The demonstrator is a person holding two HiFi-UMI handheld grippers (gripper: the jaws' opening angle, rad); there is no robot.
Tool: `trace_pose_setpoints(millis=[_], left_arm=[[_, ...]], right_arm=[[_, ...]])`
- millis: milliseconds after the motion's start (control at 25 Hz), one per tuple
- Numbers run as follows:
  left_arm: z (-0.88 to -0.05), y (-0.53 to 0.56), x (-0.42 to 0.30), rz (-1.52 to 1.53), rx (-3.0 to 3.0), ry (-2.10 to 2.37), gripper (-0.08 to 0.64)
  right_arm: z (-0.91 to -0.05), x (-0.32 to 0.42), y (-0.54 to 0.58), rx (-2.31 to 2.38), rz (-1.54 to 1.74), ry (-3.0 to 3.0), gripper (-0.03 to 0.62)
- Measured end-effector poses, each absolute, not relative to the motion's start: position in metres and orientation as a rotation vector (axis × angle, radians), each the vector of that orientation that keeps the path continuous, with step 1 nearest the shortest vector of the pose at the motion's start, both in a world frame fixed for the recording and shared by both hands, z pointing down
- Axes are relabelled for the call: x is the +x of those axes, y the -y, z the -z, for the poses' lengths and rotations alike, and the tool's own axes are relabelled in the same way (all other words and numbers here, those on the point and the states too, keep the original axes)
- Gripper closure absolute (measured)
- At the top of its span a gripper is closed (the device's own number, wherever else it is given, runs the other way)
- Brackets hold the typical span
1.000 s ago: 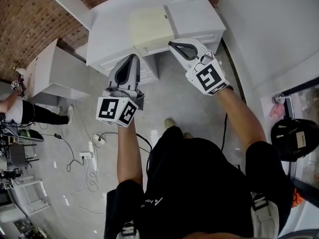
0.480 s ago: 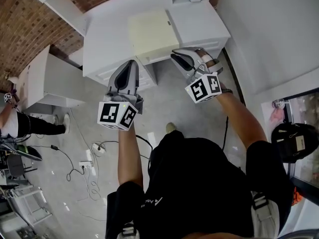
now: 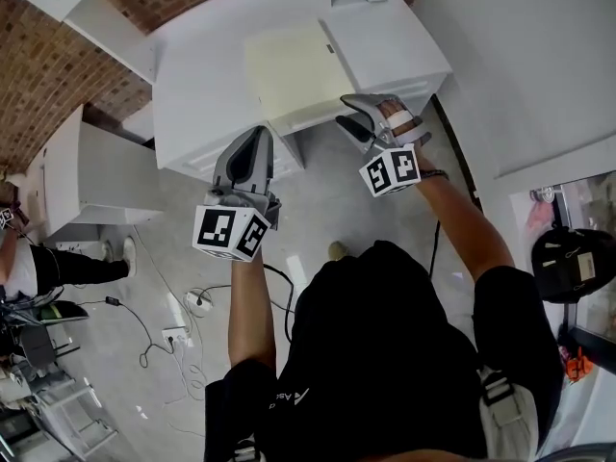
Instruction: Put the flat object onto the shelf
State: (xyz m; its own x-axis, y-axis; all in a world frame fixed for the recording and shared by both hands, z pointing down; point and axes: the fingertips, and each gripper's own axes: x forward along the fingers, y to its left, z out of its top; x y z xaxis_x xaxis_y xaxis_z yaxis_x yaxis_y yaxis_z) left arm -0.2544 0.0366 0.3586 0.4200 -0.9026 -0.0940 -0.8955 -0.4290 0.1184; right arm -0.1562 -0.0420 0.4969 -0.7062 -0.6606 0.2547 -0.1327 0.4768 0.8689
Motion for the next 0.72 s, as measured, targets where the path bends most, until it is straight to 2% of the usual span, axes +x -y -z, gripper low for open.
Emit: trace_pose_setpoints(millis=[520,720], left_arm=[[-0.397,0.0,-0.265,0.152,2.566,1.647,0.561],[-0.409,0.015,-0.267,0.126,2.551,1.66,0.561]], right_arm=[[-0.596,-0.175,0.105,0.584,1.283,1.912,0.208],[-0.624,-0.18,0.125,0.553,1.334,1.835,0.181]])
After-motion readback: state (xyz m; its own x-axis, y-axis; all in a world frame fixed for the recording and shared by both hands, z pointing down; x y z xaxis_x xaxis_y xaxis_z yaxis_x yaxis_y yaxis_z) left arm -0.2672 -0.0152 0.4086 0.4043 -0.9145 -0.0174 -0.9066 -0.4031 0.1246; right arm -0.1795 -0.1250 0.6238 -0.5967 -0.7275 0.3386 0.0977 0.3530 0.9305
